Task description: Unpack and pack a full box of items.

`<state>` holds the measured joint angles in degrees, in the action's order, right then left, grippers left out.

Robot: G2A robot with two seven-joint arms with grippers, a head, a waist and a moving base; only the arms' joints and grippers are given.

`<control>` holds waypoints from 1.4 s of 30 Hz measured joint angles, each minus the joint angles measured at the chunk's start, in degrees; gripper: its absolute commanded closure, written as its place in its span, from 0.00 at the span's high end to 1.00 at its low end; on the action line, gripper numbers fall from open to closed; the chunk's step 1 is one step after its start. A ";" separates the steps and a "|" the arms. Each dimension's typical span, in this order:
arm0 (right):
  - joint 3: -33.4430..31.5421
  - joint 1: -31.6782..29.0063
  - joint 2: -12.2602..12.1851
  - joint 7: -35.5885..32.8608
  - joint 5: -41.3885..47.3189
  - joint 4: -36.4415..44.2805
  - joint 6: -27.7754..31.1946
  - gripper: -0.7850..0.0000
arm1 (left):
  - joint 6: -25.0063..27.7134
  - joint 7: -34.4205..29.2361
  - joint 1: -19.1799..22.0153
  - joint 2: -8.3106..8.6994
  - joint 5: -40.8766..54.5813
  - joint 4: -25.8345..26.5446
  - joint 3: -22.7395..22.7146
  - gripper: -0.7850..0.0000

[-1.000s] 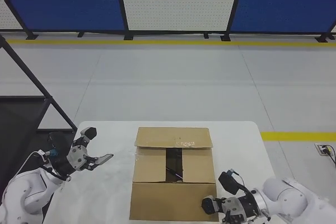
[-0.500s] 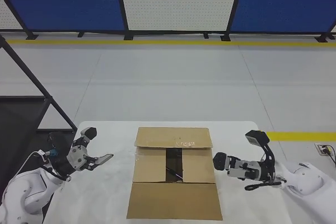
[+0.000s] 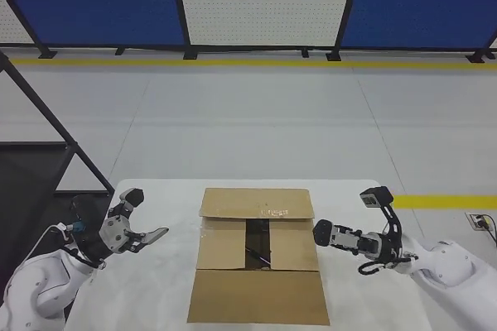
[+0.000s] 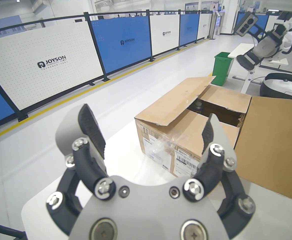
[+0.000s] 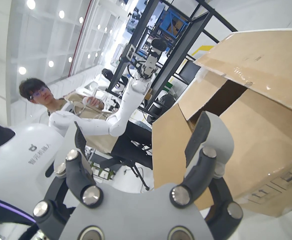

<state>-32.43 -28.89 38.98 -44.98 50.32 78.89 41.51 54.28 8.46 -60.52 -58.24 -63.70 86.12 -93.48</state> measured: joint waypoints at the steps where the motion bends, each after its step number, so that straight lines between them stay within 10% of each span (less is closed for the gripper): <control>1: 0.02 0.24 0.37 0.22 0.75 -0.59 -2.19 1.00 | -0.15 0.22 0.02 0.05 0.09 0.17 -0.22 1.00; 14: -0.32 2.91 5.55 0.45 4.35 -12.50 -19.75 1.00 | -0.56 3.76 -1.03 0.59 -0.03 -0.47 -1.96 1.00; 42: -2.57 7.52 15.34 -0.91 -1.38 -17.21 -12.25 1.00 | -2.34 5.28 -2.52 1.26 0.29 -0.60 -2.00 1.00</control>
<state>-35.00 -21.37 54.32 -45.89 48.94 61.69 29.25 51.93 13.74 -63.04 -56.99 -63.41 85.52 -95.48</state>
